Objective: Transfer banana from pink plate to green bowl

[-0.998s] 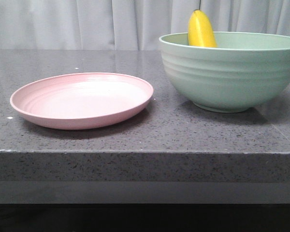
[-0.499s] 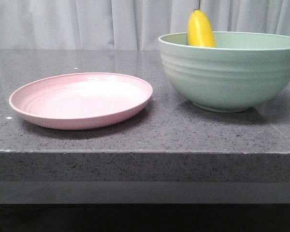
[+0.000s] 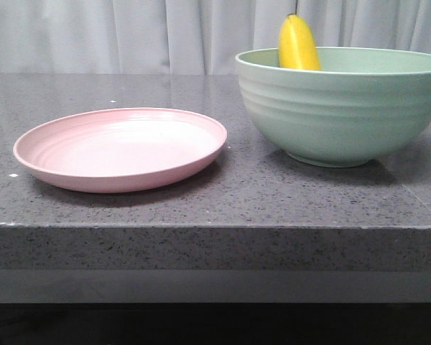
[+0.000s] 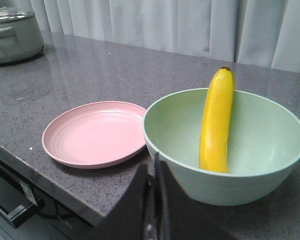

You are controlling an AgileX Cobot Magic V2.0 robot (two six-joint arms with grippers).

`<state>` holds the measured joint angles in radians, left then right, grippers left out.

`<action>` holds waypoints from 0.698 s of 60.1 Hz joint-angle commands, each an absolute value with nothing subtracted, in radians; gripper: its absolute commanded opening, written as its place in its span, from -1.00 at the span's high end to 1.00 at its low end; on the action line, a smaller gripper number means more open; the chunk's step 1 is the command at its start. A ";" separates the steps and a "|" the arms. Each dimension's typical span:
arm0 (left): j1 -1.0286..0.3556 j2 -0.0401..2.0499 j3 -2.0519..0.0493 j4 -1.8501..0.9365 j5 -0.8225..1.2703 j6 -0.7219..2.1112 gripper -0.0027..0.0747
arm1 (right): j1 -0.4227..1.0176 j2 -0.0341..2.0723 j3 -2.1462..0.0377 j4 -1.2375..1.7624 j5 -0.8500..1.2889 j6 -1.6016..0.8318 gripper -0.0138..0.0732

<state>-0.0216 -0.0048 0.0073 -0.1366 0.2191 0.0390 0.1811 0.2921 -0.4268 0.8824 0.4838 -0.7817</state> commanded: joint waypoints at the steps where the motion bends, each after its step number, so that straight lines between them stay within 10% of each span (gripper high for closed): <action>1: -0.019 -0.025 0.011 -0.146 0.131 0.030 0.98 | 0.184 0.299 -0.453 0.910 0.442 -0.781 0.82; 19: -0.019 -0.025 0.011 -0.146 0.131 0.030 0.98 | 0.184 0.299 -0.435 0.847 0.361 -0.759 0.82; 42: -0.019 -0.025 0.011 -0.146 0.131 0.030 0.98 | 0.112 0.164 -0.207 0.155 0.031 0.000 0.82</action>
<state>-0.0216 -0.0048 0.0073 -0.1370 0.2176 0.0390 0.1386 0.1955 -0.2356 0.2670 0.1757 -0.1185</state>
